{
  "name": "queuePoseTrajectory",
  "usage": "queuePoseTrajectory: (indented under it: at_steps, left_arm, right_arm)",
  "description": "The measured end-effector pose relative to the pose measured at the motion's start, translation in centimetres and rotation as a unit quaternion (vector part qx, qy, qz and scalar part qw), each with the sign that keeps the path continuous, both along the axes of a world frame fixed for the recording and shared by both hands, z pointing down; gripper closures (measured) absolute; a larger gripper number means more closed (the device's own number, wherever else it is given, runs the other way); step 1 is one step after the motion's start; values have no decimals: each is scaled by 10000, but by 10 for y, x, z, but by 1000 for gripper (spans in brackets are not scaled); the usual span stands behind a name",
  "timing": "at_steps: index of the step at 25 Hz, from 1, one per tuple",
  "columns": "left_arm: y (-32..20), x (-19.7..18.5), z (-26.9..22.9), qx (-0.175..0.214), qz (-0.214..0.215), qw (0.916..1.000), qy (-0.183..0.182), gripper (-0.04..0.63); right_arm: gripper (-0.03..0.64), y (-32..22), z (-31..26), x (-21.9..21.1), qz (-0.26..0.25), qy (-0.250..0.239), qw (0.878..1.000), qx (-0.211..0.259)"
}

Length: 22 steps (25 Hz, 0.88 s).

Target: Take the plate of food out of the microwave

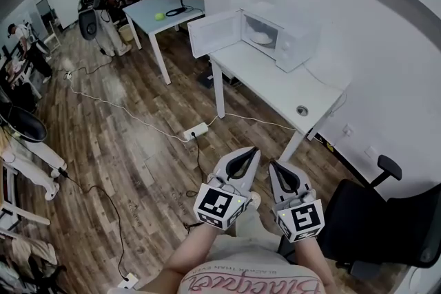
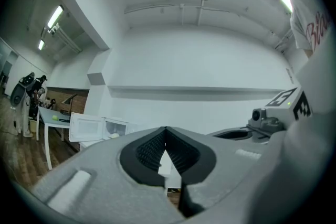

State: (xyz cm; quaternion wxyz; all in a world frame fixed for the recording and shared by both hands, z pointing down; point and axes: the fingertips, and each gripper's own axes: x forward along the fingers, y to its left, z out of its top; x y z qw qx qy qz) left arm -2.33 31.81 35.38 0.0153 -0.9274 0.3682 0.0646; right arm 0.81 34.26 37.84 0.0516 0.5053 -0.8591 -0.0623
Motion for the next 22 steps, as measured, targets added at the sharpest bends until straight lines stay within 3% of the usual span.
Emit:
queuePoseTrajectory:
  at_steps: [9, 17, 22]
  left_arm:
    - [-56, 7, 9, -117, -106, 9999, -33, 591]
    - [-114, 8, 22, -433, -214, 9988, 49, 591]
    - [-152, 17, 16, -430, -229, 9988, 92, 591]
  right_arm:
    - [612, -56, 4, 7, -179, 21, 9998, 15]
    - [612, -112, 9, 14, -78, 105, 9999, -8]
    - [612, -156, 5, 27, 25, 43, 10000, -21]
